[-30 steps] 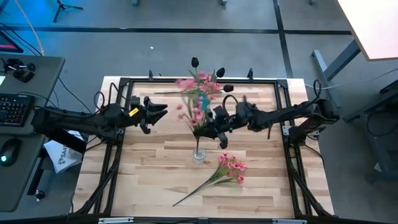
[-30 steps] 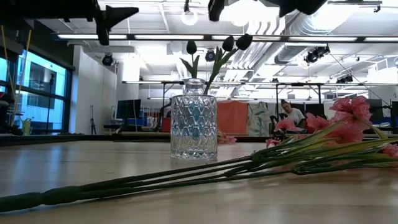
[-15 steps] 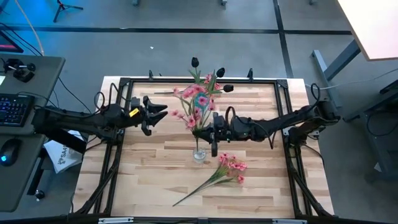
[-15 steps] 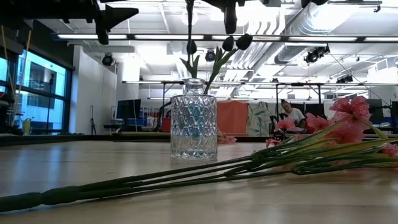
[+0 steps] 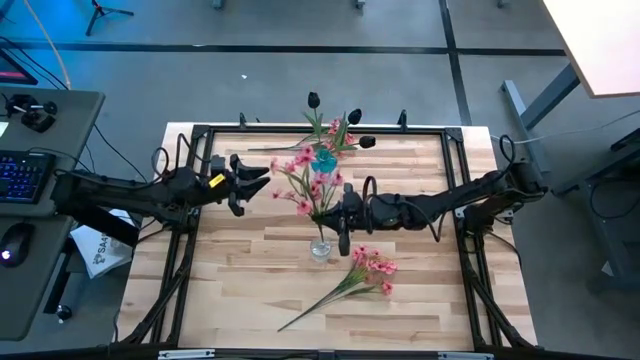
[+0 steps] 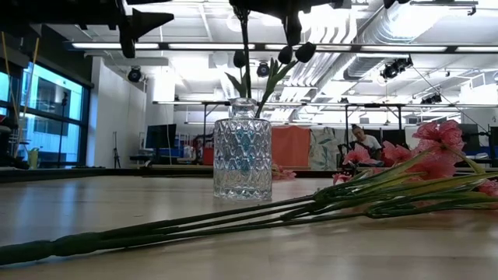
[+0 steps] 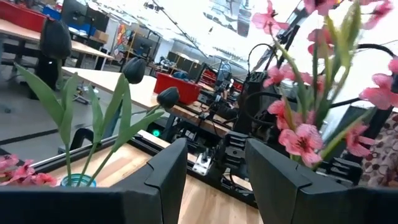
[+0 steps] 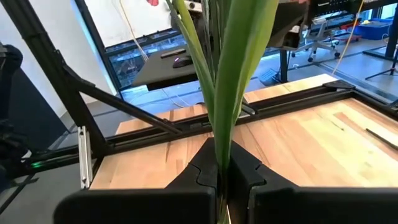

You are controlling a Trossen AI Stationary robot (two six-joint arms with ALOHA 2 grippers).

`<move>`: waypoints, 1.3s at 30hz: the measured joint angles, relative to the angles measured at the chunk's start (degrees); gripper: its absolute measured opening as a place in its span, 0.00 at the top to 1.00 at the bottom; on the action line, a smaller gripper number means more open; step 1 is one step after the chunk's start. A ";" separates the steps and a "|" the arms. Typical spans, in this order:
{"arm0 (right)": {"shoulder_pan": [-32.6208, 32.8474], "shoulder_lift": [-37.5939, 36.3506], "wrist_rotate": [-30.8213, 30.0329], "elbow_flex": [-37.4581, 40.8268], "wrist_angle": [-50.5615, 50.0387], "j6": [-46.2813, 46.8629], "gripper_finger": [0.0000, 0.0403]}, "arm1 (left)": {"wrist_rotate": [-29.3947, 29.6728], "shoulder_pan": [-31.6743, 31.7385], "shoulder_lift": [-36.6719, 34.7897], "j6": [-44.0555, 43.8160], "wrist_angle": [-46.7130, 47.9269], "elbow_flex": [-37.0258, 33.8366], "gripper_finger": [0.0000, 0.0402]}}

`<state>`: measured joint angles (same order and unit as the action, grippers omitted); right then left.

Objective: Sort flowers into vase by color
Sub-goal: Put the middle pink flower into the transparent vase

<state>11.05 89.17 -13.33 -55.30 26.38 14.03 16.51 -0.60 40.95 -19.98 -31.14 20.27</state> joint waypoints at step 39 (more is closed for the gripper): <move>0.37 -14.22 3.06 -0.24 -32.65 2.74 0.27 | 1.51 0.02 -3.03 3.83 15.18 0.02 0.62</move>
<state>11.42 74.95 -10.26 -55.55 -6.28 16.78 18.02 -0.58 37.92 -16.15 -15.95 20.29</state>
